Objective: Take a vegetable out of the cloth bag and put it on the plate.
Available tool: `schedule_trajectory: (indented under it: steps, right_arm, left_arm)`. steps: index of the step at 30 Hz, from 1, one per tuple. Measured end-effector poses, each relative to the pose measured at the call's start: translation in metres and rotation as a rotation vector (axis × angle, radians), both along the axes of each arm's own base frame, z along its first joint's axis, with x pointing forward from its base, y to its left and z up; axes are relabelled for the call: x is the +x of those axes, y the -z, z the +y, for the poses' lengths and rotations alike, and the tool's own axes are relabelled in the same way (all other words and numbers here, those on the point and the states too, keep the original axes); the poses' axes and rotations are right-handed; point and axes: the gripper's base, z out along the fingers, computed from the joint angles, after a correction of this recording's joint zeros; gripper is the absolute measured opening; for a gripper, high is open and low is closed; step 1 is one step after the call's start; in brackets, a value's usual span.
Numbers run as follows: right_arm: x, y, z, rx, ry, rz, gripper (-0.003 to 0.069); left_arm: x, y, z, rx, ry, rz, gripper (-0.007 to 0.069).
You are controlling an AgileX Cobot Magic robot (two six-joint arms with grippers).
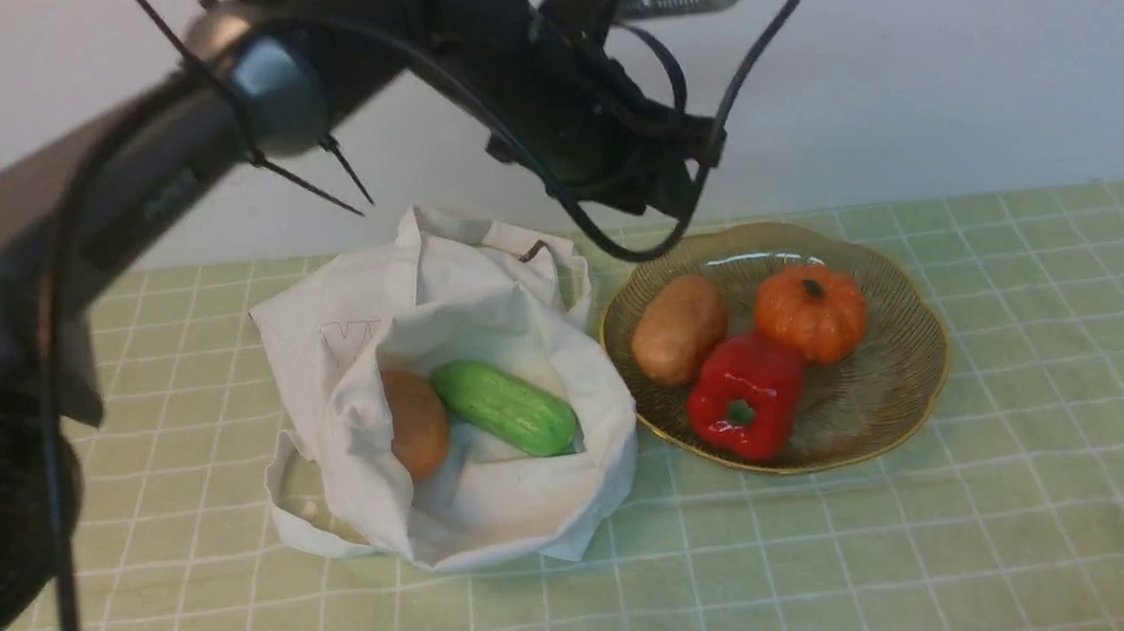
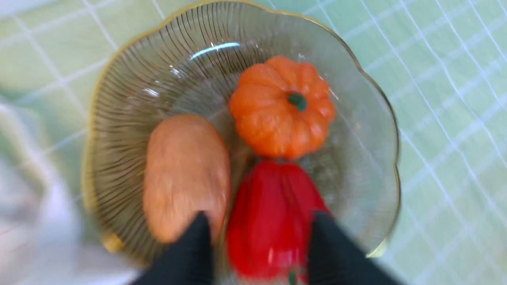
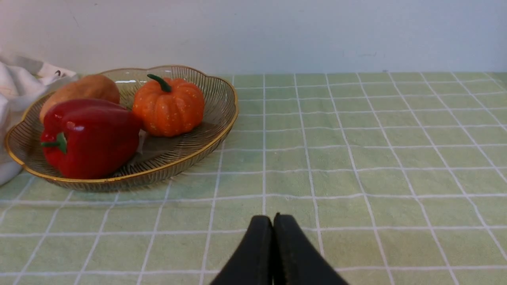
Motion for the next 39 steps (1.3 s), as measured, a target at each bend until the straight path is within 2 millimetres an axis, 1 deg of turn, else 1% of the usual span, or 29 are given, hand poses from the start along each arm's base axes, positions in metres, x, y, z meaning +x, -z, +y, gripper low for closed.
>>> schedule_trajectory:
  steps: [1,2,3,4,6,7,8,9,12,13,14,15,17,18,19,20,22,23,24,25,27,28,29,30,31,32,33,36,39]
  right_arm:
    - [0.000,0.000,0.000,0.000,0.000,0.000,-0.0015]
    - [0.000,0.000,0.000,0.000,0.000,0.000,-0.0015]
    - [0.000,0.000,0.000,0.000,0.000,0.000,-0.0015]
    - [0.000,0.000,0.000,0.000,0.000,0.000,-0.0015]
    - [0.000,0.000,0.000,0.000,0.000,0.000,-0.0015]
    - [0.000,0.000,0.000,0.000,0.000,0.000,-0.0015]
    - [0.000,0.000,0.000,0.000,0.000,0.000,-0.0015]
    - [0.000,0.000,0.000,0.000,0.000,0.000,-0.0015]
    - [0.000,0.000,0.000,0.000,0.000,0.000,-0.0015]
    - [0.000,0.000,0.000,0.000,0.000,0.000,-0.0015]
    - [0.000,0.000,0.000,0.000,0.000,0.000,-0.0015]
    - [0.000,0.000,0.000,0.000,0.000,0.000,-0.0015]
    - [0.000,0.000,0.000,0.000,0.000,0.000,-0.0015]
    - [0.000,0.000,0.000,0.000,0.000,0.000,-0.0015]
    - [0.000,0.000,0.000,0.000,0.000,0.000,-0.0015]
    - [0.000,0.000,0.000,0.000,0.000,0.000,-0.0015]
    - [0.000,0.000,0.000,0.000,0.000,0.000,-0.0015]
    - [0.000,0.000,0.000,0.000,0.000,0.000,-0.0015]
    - [0.000,0.000,0.000,0.000,0.000,0.000,-0.0015]
    - [0.000,0.000,0.000,0.000,0.000,0.000,-0.0015]
    - [0.000,0.000,0.000,0.000,0.000,0.000,-0.0015]
    - [0.000,0.000,0.000,0.000,0.000,0.000,-0.0015]
    - [0.000,0.000,0.000,0.000,0.000,0.000,-0.0015]
    - [0.000,0.000,0.000,0.000,0.000,0.000,-0.0015]
    - [0.000,0.000,0.000,0.000,0.000,0.000,-0.0015]
    - [0.000,0.000,0.000,0.000,0.000,0.000,-0.0015]
    - [0.000,0.000,0.000,0.000,0.000,0.000,-0.0015]
    - [0.000,0.000,0.000,0.000,0.000,0.000,-0.0015]
    - [0.000,0.000,0.000,0.000,0.000,0.000,-0.0015]
  left_arm:
    - [-0.008,-0.018,0.007,0.026,0.012,-0.025,0.0061]
    - [-0.022,-0.041,0.017,0.070,0.020,-0.056,0.0024]
    - [-0.022,-0.041,0.018,0.079,0.020,-0.055,0.0020]
    - [-0.040,-0.070,0.032,0.110,0.013,-0.114,0.0001]
    - [-0.054,-0.089,0.043,0.120,0.005,-0.160,-0.0005]
    - [-0.067,-0.101,0.051,0.123,-0.002,-0.187,-0.0005]
    - [-0.076,-0.106,0.057,0.129,-0.006,-0.199,-0.0005]
    - [-0.090,-0.114,0.065,0.127,-0.009,-0.213,-0.0005]
    - [-0.115,-0.111,0.078,0.147,-0.004,-0.179,-0.0005]
    - [-0.133,-0.102,0.087,0.161,0.002,-0.141,-0.0005]
    - [-0.146,-0.087,0.093,0.174,0.011,-0.086,-0.0005]
    - [-0.149,-0.089,0.094,0.167,0.011,-0.093,-0.0005]
    - [-0.180,-0.062,0.105,0.168,0.041,0.004,-0.0005]
    - [-0.185,-0.056,0.107,0.171,0.046,0.017,-0.0005]
    - [-0.204,-0.033,0.112,0.157,0.078,0.049,-0.0005]
    - [-0.213,-0.028,0.113,0.126,0.090,0.023,-0.0005]
    - [-0.234,-0.005,0.117,0.066,0.106,-0.011,-0.0005]
    - [-0.246,0.012,0.120,-0.002,0.092,-0.055,-0.0005]
    - [-0.250,0.020,0.122,-0.053,0.067,-0.090,-0.0005]
    - [-0.256,0.034,0.125,-0.078,0.043,-0.097,-0.0005]
    - [-0.264,0.050,0.131,-0.134,-0.011,-0.134,-0.0005]
    - [-0.270,0.068,0.137,-0.159,-0.059,-0.146,-0.0005]
    - [-0.274,0.078,0.140,-0.175,-0.087,-0.138,-0.0005]
    - [-0.275,0.080,0.141,-0.177,-0.094,-0.141,-0.0005]
    - [-0.280,0.092,0.144,-0.176,-0.113,-0.123,-0.0005]
    - [-0.282,0.098,0.146,-0.172,-0.118,-0.111,-0.0005]
    - [-0.287,0.112,0.150,-0.157,-0.128,-0.086,-0.0005]
    - [-0.295,0.130,0.154,-0.120,-0.127,-0.047,-0.0005]
    - [-0.297,0.137,0.156,-0.100,-0.125,-0.037,-0.0005]
